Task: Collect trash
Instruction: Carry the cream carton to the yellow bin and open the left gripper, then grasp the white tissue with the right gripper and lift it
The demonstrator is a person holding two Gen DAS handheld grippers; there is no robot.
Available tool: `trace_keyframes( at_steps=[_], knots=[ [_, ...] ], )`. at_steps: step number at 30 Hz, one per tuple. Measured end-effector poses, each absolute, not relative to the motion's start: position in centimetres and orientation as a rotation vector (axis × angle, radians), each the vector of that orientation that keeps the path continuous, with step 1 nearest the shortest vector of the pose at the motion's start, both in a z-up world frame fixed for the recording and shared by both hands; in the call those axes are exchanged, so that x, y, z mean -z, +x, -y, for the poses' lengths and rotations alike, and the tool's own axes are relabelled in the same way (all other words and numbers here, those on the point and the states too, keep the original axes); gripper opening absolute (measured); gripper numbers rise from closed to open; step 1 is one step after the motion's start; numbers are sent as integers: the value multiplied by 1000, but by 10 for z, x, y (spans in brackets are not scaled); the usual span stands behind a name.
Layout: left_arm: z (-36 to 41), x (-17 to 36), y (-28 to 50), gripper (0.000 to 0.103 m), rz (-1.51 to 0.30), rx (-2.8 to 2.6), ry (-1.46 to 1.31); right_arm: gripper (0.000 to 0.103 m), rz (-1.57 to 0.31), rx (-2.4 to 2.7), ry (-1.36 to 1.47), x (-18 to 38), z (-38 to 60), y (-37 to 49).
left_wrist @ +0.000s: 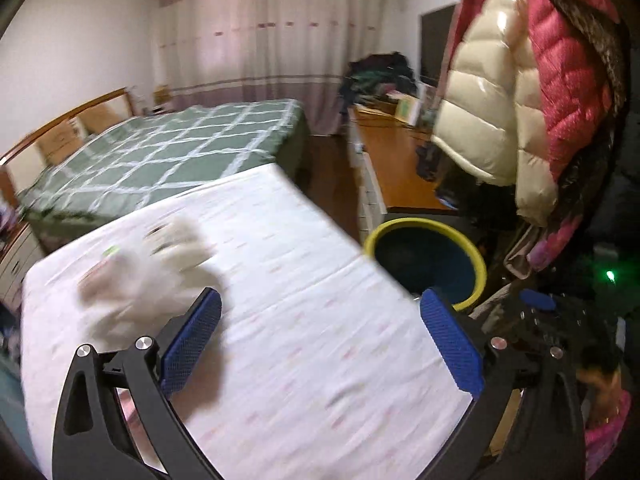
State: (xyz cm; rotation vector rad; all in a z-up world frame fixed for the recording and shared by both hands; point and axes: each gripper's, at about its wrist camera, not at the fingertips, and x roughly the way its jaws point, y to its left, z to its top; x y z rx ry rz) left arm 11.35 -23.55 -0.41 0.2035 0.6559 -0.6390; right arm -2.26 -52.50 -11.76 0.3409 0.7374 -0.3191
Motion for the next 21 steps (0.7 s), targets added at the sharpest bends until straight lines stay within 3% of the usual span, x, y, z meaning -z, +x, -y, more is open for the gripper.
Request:
trace_keyframes(
  at_steps=[12,21],
  knots=[
    [55,13,93,98,-657,307,79,48,-772,113,247,107,440,38],
    [17,21,91,98,-657,250,25,48,-739,-143,163,74,345,100]
  ],
)
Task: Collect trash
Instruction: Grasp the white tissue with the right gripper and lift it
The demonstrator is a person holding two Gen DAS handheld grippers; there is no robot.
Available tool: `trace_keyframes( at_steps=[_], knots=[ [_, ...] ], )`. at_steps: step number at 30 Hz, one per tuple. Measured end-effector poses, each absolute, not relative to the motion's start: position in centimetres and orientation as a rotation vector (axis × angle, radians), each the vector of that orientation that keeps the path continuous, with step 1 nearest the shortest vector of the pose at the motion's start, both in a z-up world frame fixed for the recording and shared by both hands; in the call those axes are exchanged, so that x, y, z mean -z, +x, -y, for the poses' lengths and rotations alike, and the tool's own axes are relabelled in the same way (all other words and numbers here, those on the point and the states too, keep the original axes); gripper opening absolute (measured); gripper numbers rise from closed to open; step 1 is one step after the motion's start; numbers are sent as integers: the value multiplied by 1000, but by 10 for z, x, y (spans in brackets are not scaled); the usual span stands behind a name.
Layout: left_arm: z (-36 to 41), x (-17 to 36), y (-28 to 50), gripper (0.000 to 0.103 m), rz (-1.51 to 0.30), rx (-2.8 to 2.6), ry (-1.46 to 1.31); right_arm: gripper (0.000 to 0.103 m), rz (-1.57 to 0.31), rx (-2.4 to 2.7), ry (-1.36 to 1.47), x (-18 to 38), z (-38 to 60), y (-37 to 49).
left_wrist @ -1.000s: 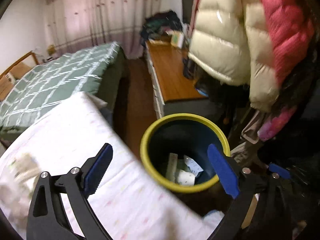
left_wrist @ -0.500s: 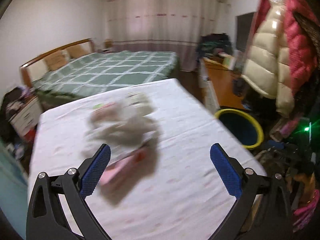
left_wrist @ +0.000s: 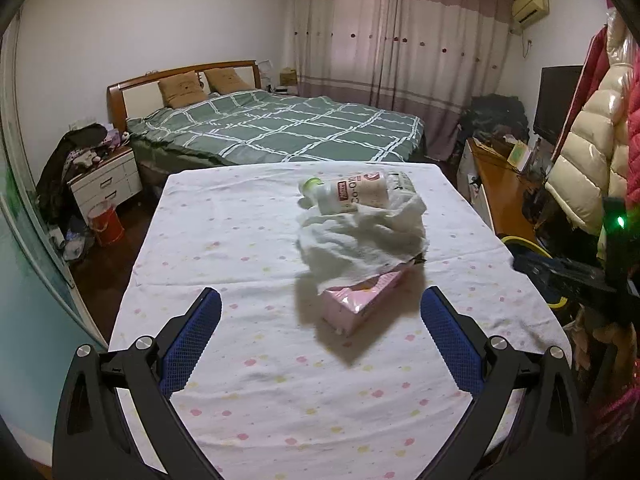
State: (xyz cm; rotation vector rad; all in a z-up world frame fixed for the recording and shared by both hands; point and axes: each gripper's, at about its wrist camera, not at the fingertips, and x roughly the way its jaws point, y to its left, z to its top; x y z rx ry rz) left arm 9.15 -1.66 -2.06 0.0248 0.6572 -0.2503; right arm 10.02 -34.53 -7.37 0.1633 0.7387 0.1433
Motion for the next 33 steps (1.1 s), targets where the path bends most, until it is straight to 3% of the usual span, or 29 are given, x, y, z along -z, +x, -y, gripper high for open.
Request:
trace_keyframes(
  at_steps=[16,18,20,22,33],
  knots=[
    [5,37,100,98,-696,244,-12,48,-745,-304,95,68,234,195],
    [4,38,101,98,-700,245,-18,36,-758,-306,91,71,228,202],
    [2,40,101,98,-703,246,-22,14,-762,-314,89,71,228,201],
    [1,42,102,98,-705,247,-26,7,-751,-319,79,67,226,197],
    [-1,44,100,98,-699,254,-33,5,-662,-445,104,13,233,162]
  ],
)
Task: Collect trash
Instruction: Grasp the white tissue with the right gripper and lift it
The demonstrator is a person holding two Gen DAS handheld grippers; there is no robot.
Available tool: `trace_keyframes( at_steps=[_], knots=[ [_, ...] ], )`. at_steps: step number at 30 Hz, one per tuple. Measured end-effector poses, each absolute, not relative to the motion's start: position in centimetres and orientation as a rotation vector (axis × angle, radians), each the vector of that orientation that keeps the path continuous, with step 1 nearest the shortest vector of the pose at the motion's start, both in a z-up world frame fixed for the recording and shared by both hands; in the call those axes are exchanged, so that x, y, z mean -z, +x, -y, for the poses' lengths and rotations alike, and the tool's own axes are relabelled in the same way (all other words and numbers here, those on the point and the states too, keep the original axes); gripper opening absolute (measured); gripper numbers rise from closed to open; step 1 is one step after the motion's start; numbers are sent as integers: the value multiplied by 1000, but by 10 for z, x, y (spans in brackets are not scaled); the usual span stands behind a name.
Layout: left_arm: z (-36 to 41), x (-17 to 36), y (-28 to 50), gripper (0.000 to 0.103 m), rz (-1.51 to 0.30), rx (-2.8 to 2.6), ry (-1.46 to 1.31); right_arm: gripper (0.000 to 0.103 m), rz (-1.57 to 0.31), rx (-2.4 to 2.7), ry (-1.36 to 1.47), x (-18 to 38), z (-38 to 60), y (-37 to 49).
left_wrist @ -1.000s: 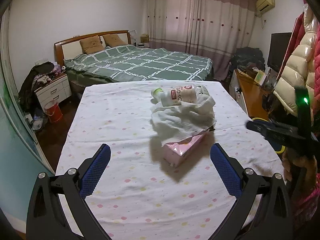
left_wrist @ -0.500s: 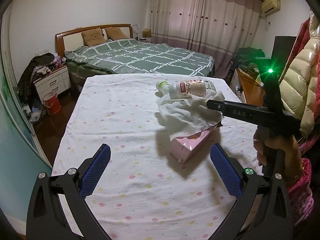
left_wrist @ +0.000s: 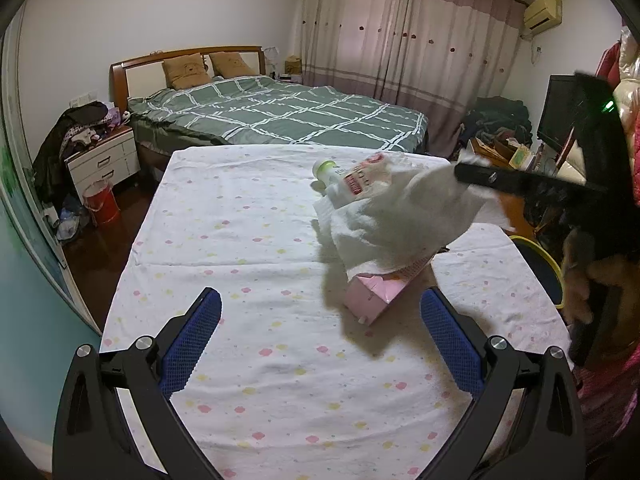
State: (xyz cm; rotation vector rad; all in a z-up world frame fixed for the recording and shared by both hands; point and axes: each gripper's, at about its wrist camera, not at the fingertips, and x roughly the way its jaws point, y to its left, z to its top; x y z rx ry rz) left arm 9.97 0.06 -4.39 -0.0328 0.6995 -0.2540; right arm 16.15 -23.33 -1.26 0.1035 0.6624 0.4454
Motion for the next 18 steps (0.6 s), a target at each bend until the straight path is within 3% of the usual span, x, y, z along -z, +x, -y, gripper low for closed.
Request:
trace_keyframes(
  at_steps=[18],
  knots=[
    [8,72,120,98,-772,281,-32,5,-516,-466,123,-51,264,126]
  ],
)
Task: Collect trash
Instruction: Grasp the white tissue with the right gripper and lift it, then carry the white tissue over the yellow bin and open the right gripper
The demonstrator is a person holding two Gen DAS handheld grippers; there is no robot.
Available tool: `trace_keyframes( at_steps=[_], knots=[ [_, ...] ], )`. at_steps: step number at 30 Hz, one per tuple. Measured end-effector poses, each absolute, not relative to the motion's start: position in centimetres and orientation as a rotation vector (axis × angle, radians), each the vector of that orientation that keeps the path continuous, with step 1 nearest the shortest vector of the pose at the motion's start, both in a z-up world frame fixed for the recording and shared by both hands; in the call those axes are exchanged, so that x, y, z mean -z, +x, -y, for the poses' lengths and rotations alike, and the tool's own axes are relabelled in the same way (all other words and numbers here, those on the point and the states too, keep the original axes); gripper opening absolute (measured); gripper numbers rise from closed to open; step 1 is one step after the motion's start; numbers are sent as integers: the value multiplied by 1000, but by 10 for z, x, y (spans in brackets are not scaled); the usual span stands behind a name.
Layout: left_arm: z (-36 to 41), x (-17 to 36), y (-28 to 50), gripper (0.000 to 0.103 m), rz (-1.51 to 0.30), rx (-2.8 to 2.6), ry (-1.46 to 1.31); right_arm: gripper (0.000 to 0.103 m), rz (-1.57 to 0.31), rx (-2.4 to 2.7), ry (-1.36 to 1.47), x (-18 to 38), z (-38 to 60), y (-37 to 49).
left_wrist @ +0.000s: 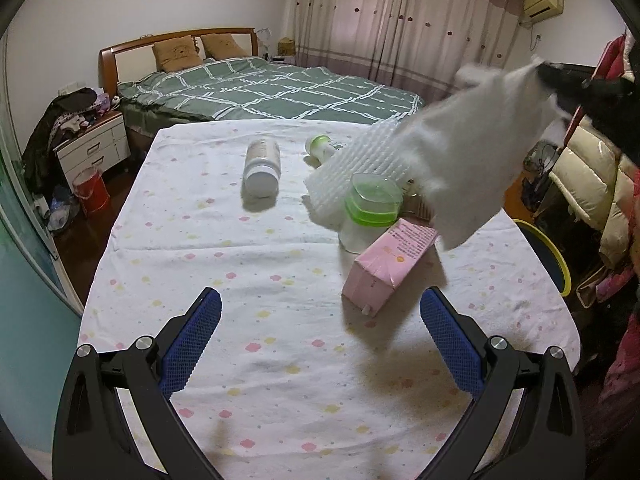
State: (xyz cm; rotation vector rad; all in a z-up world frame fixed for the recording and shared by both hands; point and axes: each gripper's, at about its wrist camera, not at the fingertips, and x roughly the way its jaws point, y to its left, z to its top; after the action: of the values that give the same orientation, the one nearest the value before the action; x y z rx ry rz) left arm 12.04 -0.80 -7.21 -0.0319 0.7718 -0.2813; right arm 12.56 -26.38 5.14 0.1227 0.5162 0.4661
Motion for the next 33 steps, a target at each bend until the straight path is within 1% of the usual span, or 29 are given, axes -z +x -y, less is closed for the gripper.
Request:
trace_keyframes(
  at_steps=[9,16,22,28,33],
  knots=[
    [11,67,118,98,-754,305,-21,5,-440,-358,81,-86,302,110],
    [21,62,116,98,-746,324,-9,5,-460,-155,107,-78,377,103],
    [34,62,117,98,-749,339,5,5,-541,43,156,-46,451,108],
    [48,66,120,98,-766,355,23,5,-646,199,211,11,516,122],
    [59,66,121,98,-770,369,40,5,-727,282,244,55,548,134]
  ],
)
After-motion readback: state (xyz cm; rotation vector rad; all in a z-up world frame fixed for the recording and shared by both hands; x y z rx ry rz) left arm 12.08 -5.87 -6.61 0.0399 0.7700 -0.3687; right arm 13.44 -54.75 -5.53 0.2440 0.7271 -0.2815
